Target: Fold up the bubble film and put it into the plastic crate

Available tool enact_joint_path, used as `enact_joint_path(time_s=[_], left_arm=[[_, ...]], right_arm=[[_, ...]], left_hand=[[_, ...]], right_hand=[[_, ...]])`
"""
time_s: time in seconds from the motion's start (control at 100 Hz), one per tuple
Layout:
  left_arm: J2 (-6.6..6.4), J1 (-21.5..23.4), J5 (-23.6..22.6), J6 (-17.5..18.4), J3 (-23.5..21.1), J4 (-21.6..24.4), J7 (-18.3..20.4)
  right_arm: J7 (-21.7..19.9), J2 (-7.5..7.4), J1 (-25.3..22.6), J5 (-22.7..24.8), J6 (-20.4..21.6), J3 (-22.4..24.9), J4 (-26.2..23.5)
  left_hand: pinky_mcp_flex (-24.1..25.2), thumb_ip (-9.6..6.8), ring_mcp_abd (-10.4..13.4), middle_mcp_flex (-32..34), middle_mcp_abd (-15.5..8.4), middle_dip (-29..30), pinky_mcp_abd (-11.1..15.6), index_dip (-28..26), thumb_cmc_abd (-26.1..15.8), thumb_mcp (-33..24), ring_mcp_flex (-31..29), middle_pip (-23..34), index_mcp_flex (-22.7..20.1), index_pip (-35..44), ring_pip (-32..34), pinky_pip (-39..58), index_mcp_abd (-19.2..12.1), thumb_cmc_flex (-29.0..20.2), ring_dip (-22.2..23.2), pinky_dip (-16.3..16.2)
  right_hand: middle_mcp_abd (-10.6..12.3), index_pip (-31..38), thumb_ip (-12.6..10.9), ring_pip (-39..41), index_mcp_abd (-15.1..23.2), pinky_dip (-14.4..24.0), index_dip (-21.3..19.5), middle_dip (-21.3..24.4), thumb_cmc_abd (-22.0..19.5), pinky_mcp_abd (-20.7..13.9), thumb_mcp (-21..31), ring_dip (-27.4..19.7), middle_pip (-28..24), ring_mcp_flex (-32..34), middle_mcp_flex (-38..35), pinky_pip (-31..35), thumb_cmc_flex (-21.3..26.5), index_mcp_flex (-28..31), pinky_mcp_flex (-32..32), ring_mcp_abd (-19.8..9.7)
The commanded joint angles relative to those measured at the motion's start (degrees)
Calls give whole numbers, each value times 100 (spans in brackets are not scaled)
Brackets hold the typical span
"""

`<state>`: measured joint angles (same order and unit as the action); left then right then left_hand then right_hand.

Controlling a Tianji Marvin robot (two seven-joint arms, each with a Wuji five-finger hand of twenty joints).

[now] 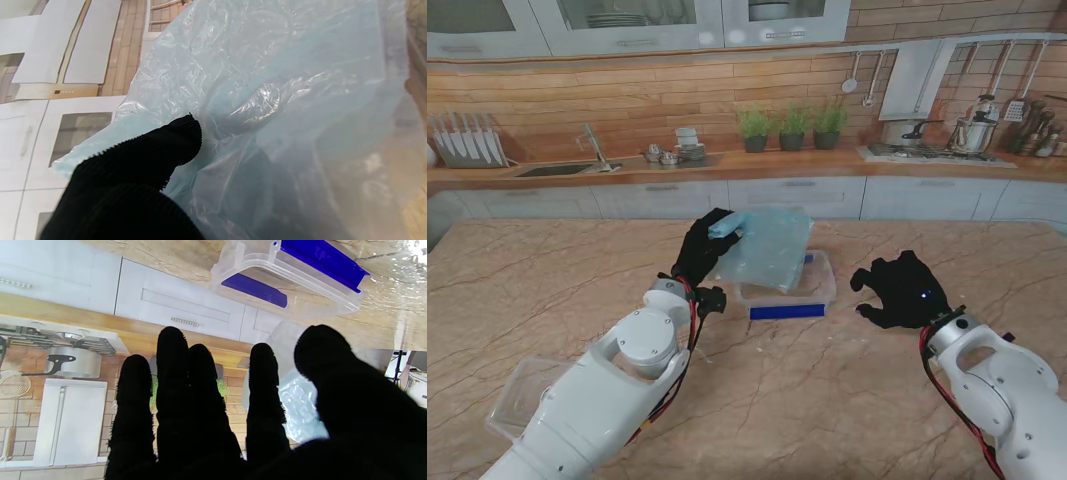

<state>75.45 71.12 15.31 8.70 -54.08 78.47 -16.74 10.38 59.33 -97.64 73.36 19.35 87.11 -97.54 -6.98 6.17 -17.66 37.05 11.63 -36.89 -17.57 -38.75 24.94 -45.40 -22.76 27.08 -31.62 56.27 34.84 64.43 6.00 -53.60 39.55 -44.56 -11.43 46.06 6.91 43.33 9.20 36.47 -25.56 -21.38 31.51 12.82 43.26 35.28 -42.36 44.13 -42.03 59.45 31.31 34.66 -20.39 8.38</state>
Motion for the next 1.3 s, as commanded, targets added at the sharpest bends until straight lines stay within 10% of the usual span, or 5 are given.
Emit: enact_joint_path(time_s=[0.0, 0.45, 1.29], left_arm=[[198, -63, 39, -72, 113, -112, -65], [722, -549, 745, -600, 565, -984, -469], [1416, -1188, 316, -309, 1092, -2473, -1135]], right_arm=[[39, -21, -99, -29, -13, 44, -50], [142, -10, -142, -56, -18, 63, -20], [168, -11, -42, -86, -38, -56, 69]], left_hand=[[130, -20, 264, -206, -125, 299, 260, 44, 285, -174, 201, 130, -14, 252, -186, -167, 57, 109, -179, 173], [408, 30, 263, -693, -32, 547, 491, 148, 353, -392, 686, 106, 31, 459, -322, -685, 359, 107, -415, 549], [962, 29, 699, -1412, -203, 960, 1589, 861, -810, 1980, 1395, 165, 259, 347, -661, -1904, 571, -682, -1132, 2196]], right_hand=[[-76, -17, -228, -91, -19, 68, -42, -59, -266, 63, -125, -9, 90, -142, 95, -164, 61, -77, 106, 20], [-79, 4, -322, -116, -8, 122, -11, -57, -479, 69, -391, 16, 138, -168, 97, -209, 64, -90, 126, 29], [-62, 131, -343, -133, 31, 198, 56, -81, -516, 56, -478, 29, 200, -168, 89, -264, 194, -125, 107, 11]])
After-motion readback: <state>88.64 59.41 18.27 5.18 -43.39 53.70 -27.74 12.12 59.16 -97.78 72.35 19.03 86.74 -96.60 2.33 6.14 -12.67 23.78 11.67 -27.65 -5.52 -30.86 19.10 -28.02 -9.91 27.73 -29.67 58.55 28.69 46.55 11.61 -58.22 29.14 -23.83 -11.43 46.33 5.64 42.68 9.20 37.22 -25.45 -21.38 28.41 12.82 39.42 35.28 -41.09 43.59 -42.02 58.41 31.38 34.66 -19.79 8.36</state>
